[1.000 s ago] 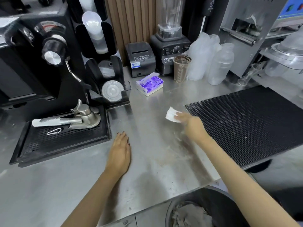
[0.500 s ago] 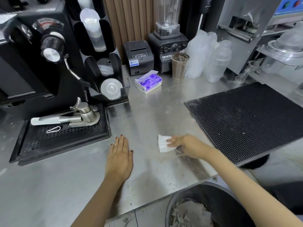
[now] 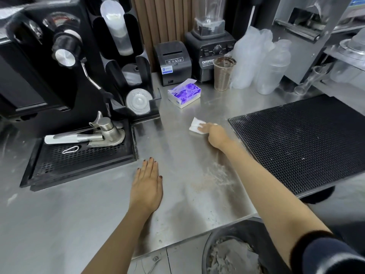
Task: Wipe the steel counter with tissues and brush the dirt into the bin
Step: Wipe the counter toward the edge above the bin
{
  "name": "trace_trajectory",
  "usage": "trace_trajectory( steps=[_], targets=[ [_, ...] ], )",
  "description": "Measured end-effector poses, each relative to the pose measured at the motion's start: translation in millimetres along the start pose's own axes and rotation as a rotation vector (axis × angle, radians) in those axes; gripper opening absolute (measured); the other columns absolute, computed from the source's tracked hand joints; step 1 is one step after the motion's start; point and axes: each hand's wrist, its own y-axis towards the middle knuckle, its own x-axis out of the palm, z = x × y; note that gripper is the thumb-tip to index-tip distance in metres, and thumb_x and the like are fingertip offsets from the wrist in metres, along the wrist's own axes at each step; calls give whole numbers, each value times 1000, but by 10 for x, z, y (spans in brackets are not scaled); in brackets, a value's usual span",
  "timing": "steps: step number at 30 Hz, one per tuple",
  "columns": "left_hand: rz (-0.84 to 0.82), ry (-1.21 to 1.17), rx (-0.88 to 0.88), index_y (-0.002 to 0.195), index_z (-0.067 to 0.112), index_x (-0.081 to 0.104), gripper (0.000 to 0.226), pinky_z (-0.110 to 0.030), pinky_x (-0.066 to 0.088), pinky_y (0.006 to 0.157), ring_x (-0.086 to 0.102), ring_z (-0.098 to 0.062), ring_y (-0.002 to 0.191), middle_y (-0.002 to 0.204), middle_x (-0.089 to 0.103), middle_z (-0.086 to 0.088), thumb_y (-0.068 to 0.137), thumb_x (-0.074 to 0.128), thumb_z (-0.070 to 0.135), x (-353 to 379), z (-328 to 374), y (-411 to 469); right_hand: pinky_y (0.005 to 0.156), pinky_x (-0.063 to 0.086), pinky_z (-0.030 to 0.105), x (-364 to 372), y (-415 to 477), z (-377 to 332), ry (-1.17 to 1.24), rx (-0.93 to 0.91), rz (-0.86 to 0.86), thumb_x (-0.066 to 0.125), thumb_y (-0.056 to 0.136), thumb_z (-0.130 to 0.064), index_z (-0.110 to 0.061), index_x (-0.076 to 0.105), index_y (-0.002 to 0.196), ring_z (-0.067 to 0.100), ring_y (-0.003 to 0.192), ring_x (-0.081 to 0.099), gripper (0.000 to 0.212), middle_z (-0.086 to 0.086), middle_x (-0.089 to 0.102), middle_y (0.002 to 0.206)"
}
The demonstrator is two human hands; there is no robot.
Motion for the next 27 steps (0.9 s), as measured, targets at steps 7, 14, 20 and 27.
trace_trajectory(
  steps=[7,14,20,27],
  targets=[
    [14,-16,-11,148,12,6,52,-29,-4,117,-6,-15,144,157,-2,-1,99,17,28,-22,18,-16,115,27,33,84,-1263,67,58,-97,-177,50,86,7,-11,59,122,18,131,42,41,3,52,136],
    [25,-20,-12,148,10,7,52,-30,-3,117,-5,-16,144,157,-1,-2,99,19,26,-45,31,-19,103,32,16,-356,-852,101,-29,-52,16,43,78,5,0,67,107,33,109,62,38,21,63,118],
    [32,-25,-10,147,11,10,51,-30,-1,118,-2,-16,144,156,2,-2,99,21,24,-56,32,-23,101,38,35,-176,-290,179,-286,50,-84,36,86,6,-15,38,139,27,122,46,58,12,44,138],
    [43,-36,-8,147,11,11,51,-30,-1,118,-1,-16,144,156,3,-1,99,21,25,-41,29,-15,111,22,30,-151,-1138,75,-569,191,-56,39,91,-7,-5,47,126,24,131,31,36,10,38,138]
  ],
)
